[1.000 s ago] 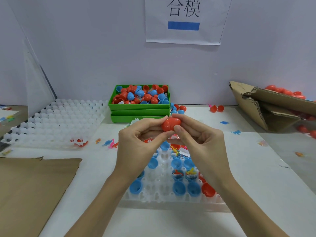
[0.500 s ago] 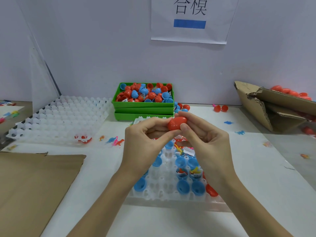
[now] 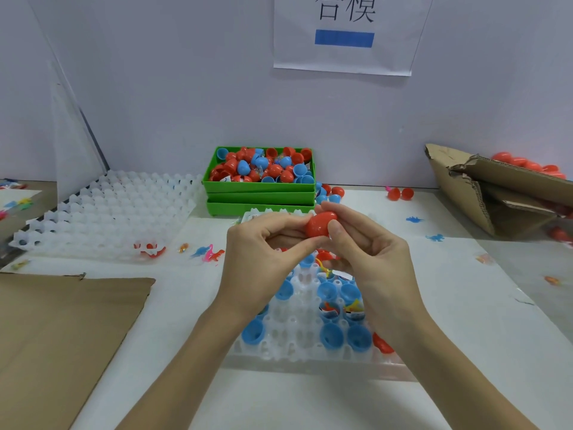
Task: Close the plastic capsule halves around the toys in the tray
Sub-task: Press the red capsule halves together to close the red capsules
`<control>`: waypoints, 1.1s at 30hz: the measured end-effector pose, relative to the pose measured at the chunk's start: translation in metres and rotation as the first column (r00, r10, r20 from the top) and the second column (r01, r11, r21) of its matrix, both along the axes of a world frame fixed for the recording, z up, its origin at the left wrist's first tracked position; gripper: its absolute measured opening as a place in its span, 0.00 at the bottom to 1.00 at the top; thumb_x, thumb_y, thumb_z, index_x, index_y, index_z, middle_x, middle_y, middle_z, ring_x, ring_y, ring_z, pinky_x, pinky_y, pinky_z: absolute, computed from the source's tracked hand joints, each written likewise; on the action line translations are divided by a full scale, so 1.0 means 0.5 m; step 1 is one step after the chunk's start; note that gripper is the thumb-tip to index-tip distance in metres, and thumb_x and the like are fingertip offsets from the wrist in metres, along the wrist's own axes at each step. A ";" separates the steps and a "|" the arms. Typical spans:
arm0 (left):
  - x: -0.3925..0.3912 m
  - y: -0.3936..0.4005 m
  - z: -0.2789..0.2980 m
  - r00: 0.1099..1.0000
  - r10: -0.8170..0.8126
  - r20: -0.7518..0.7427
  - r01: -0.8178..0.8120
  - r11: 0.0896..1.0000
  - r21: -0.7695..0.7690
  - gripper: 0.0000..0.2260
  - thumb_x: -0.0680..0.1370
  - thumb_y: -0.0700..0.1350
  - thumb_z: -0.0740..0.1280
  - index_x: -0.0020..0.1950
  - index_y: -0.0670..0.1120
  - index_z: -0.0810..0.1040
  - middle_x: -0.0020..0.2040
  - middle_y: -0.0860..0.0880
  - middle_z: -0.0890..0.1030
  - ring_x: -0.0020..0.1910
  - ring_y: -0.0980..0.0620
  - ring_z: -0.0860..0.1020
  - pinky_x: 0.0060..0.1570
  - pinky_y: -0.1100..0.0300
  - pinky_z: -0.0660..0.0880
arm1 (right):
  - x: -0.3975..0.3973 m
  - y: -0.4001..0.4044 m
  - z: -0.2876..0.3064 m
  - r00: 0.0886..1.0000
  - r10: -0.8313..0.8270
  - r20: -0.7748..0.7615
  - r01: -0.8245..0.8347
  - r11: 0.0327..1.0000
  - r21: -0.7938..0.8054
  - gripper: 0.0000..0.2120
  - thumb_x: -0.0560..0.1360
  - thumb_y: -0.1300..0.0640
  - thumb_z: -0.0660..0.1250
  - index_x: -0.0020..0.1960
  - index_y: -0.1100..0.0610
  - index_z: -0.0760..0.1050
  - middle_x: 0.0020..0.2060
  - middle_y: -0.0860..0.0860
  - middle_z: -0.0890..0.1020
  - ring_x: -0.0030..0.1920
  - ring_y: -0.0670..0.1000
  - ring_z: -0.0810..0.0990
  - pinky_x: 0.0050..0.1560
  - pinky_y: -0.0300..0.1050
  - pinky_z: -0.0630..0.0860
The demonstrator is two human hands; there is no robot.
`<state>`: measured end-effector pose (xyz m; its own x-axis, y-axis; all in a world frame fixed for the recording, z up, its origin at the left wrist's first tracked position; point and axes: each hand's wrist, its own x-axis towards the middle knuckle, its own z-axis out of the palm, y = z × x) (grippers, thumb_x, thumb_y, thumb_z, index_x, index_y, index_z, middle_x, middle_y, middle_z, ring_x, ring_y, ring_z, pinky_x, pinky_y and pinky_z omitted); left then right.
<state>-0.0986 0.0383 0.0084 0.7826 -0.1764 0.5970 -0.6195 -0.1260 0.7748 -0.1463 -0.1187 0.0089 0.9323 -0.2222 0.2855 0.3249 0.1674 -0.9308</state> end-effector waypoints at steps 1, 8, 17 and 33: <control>0.000 0.000 0.000 1.000 0.013 0.028 -0.013 1.000 0.018 0.15 0.71 0.43 0.81 0.57 0.43 0.87 0.49 0.53 0.88 0.46 0.57 0.87 0.50 0.62 0.83 | 0.000 0.001 0.000 1.000 -0.002 0.004 0.002 1.000 -0.004 0.14 0.77 0.54 0.70 0.62 0.50 0.83 0.52 0.48 0.88 0.53 0.51 0.87 0.43 0.40 0.83; -0.005 0.000 0.000 0.993 0.050 0.109 -0.057 0.996 0.062 0.17 0.72 0.46 0.79 0.59 0.43 0.87 0.51 0.52 0.87 0.48 0.57 0.86 0.51 0.63 0.83 | 0.002 0.004 -0.001 1.000 0.001 0.019 0.000 0.999 -0.049 0.13 0.79 0.56 0.69 0.63 0.51 0.82 0.51 0.49 0.88 0.52 0.51 0.87 0.43 0.40 0.84; -0.010 -0.009 -0.004 0.954 0.129 0.272 -0.168 0.978 0.125 0.17 0.76 0.41 0.78 0.64 0.45 0.84 0.56 0.50 0.83 0.55 0.52 0.83 0.58 0.59 0.80 | 0.001 0.021 -0.016 0.974 -0.049 0.223 0.138 0.904 -0.405 0.14 0.84 0.58 0.64 0.66 0.43 0.77 0.53 0.39 0.86 0.56 0.45 0.85 0.55 0.42 0.82; -0.010 -0.013 -0.027 0.838 0.124 0.531 -0.289 0.927 0.240 0.18 0.74 0.37 0.78 0.63 0.37 0.83 0.57 0.43 0.83 0.56 0.50 0.81 0.62 0.62 0.78 | 0.000 0.013 -0.020 0.963 -0.151 0.222 0.239 0.861 -0.448 0.07 0.80 0.58 0.71 0.56 0.52 0.84 0.44 0.41 0.87 0.48 0.43 0.86 0.49 0.37 0.82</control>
